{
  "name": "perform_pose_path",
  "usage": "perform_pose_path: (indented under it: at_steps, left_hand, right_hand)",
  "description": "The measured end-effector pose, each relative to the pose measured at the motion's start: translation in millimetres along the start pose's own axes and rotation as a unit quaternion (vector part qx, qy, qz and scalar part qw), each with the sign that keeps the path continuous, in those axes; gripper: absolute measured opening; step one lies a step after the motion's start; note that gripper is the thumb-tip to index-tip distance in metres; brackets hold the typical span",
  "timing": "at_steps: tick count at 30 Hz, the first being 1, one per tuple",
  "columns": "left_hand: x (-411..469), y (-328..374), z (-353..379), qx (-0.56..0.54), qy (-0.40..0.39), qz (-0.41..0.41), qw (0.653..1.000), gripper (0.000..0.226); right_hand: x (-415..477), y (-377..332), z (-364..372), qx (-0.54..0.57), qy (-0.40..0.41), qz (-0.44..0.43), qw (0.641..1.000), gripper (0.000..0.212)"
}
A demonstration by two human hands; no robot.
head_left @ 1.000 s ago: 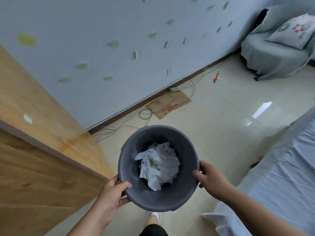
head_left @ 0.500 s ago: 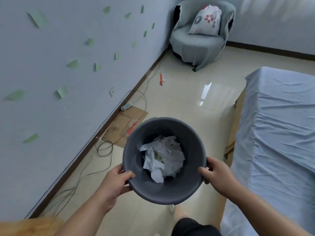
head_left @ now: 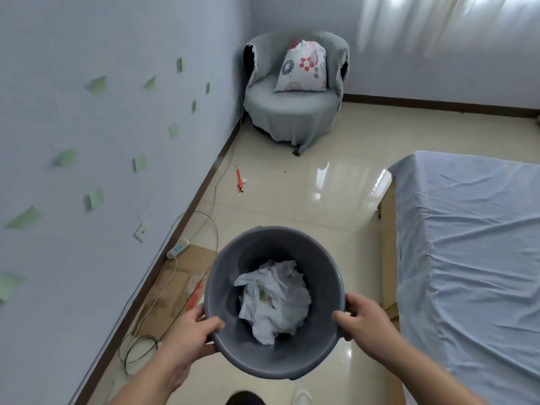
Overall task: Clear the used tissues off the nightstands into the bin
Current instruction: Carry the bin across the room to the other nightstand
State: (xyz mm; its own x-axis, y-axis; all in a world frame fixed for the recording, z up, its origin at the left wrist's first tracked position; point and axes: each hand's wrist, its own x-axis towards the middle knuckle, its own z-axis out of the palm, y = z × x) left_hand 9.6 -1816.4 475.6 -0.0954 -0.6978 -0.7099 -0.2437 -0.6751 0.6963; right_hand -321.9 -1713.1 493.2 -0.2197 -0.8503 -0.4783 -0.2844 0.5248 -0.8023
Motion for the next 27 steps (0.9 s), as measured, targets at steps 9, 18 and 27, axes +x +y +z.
perform_pose_path:
  at_steps: [9,18,27]
  left_hand:
    - [180.1,148.6,17.5,0.071,-0.067,0.019,0.995,0.030]
    - [317.1,344.6,82.1,0.181,-0.167,0.071,0.966,0.024]
    - [440.6,470.4,196.7,0.214,-0.168,0.067,0.960,0.028]
  right_hand:
    - [170.9,-59.2,-32.2,0.009,0.051,0.039,0.998,0.011]
    - [302.5,-129.3,-124.3,0.034,0.164,0.061,0.984,0.006]
    - [454.4,-135.5,-221.1,0.098,0.207,0.091,0.969,0.014]
